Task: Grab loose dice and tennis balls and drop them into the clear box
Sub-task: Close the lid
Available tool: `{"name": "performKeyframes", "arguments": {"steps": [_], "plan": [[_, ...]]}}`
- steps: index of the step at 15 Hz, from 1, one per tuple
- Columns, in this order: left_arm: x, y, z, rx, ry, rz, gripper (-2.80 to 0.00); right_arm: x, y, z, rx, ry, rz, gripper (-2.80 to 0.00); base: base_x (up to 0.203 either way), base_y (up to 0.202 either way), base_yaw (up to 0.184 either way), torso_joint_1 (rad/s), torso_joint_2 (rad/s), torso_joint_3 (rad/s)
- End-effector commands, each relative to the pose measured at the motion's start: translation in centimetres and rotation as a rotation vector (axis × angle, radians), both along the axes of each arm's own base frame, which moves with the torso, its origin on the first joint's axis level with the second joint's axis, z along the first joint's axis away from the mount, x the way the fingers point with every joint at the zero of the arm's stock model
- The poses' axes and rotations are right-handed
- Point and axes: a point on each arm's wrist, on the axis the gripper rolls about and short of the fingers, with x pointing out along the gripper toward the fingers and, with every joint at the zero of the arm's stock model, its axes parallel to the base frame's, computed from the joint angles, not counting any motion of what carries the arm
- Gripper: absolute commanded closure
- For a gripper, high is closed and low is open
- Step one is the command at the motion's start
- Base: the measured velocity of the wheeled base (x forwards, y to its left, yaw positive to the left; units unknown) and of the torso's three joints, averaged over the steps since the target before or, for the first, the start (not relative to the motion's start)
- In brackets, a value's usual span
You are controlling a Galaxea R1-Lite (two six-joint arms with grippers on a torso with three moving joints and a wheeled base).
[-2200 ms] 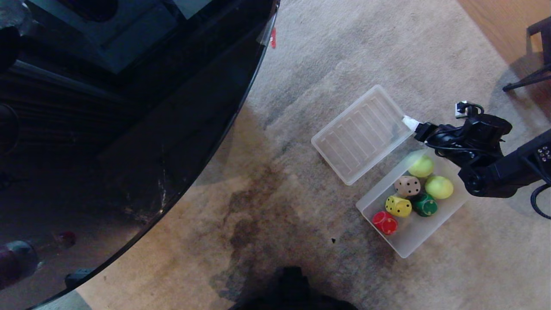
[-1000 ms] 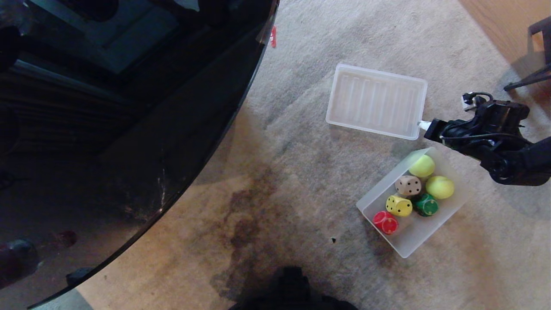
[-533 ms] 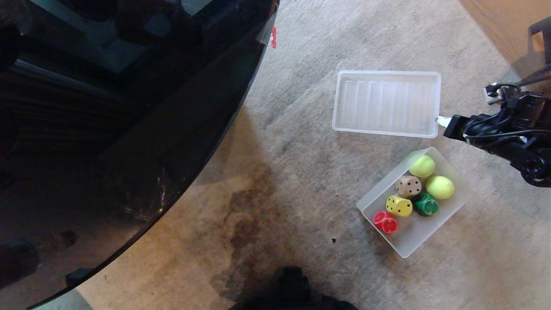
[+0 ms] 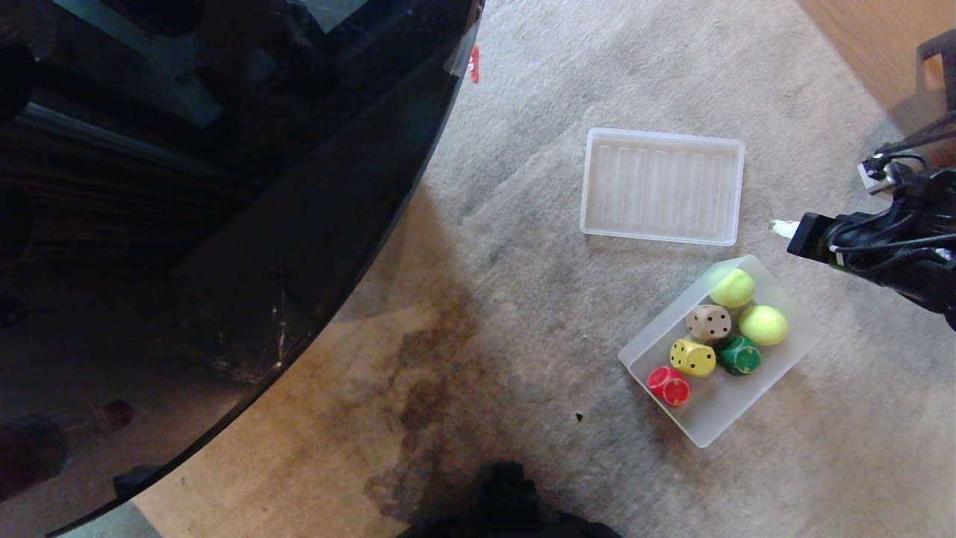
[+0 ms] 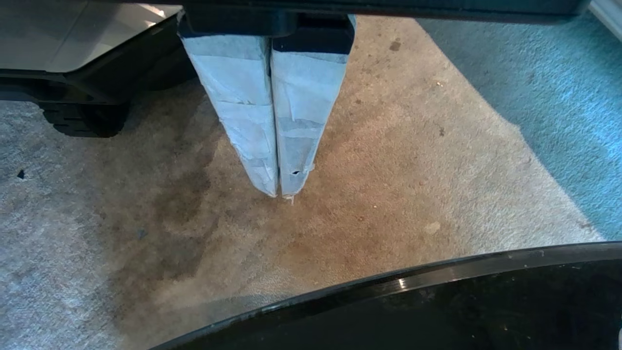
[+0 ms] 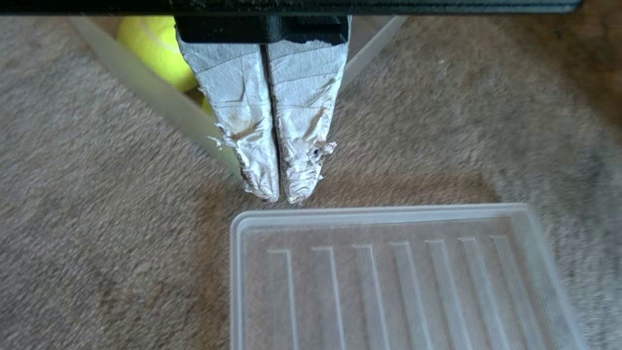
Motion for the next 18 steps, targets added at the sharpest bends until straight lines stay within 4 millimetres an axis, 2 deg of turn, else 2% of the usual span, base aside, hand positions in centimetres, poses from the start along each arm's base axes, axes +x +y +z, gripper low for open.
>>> {"name": "performKeyframes", "arguments": {"steps": [1,3,4,5,11,18], "plan": [[0.0,0.0,0.0,0.0,0.0,0.0,0.0,-0.5,0.2,0.3,-0.003,-0.009,0.008,0.0,0.0,0.0,0.0,0.0,0.0,0.0],[0.0,0.0,0.0,0.0,0.001,0.0,0.0,0.0,0.1,0.3,-0.016,-0.025,0.014,0.0,0.0,0.0,0.0,0.0,0.0,0.0],[0.0,0.0,0.0,0.0,0.0,0.0,0.0,0.9,-0.3,-0.2,-0.026,-0.022,0.008,-0.42,0.0,0.0,0.0,0.0,0.0,0.0],[0.0,0.0,0.0,0.0,0.0,0.0,0.0,1.5,-0.8,-0.6,-0.037,-0.022,-0.007,-2.8,0.0,0.0,0.0,0.0,0.0,0.0],[0.0,0.0,0.0,0.0,0.0,0.0,0.0,6.4,-4.0,-3.2,-0.033,-0.058,-0.063,-2.8,0.0,0.0,0.0,0.0,0.0,0.0],[0.0,0.0,0.0,0.0,0.0,0.0,0.0,9.3,-4.1,-4.8,0.048,-0.062,-0.049,-2.8,0.0,0.0,0.0,0.0,0.0,0.0]]}}
